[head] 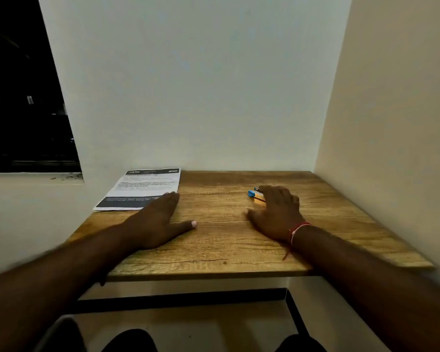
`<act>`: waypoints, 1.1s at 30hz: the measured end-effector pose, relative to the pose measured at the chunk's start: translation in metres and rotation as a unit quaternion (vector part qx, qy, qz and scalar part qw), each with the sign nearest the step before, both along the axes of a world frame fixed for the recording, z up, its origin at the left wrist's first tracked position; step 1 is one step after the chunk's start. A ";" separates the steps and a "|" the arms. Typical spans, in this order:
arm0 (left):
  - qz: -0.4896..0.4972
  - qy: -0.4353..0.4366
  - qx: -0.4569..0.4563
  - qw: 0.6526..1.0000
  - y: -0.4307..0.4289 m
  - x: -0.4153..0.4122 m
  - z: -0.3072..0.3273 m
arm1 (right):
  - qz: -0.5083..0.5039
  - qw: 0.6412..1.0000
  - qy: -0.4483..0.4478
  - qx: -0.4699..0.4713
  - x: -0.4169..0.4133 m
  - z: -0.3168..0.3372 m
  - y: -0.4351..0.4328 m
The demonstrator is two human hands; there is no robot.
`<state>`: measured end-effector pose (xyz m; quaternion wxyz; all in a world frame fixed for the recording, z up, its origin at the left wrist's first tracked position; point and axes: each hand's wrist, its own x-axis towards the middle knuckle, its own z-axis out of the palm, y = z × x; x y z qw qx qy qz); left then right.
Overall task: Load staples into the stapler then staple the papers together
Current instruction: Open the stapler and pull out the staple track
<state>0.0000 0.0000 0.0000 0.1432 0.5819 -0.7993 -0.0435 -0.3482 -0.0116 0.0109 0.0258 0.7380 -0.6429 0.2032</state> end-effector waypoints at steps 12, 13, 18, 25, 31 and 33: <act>-0.115 -0.033 -0.121 0.985 -0.040 -0.030 0.013 | -0.062 0.996 0.059 -0.040 0.023 0.002 -0.080; -0.122 -0.035 -0.127 0.984 -0.048 -0.033 0.013 | -0.051 0.997 0.046 -0.045 0.029 0.002 -0.086; -0.082 0.025 -0.167 0.982 -0.079 -0.057 0.007 | 0.042 0.994 -0.040 -0.093 0.061 -0.003 -0.103; -0.013 0.398 -0.097 0.912 -0.093 -0.057 0.015 | 0.182 0.940 -0.259 -0.125 0.104 -0.001 -0.089; -0.036 0.448 -0.072 0.890 -0.083 -0.057 0.026 | 0.212 0.915 -0.331 -0.092 0.100 0.006 -0.075; -0.035 0.444 -0.078 0.892 -0.085 -0.056 0.028 | 0.214 0.904 -0.361 -0.078 0.096 0.008 -0.075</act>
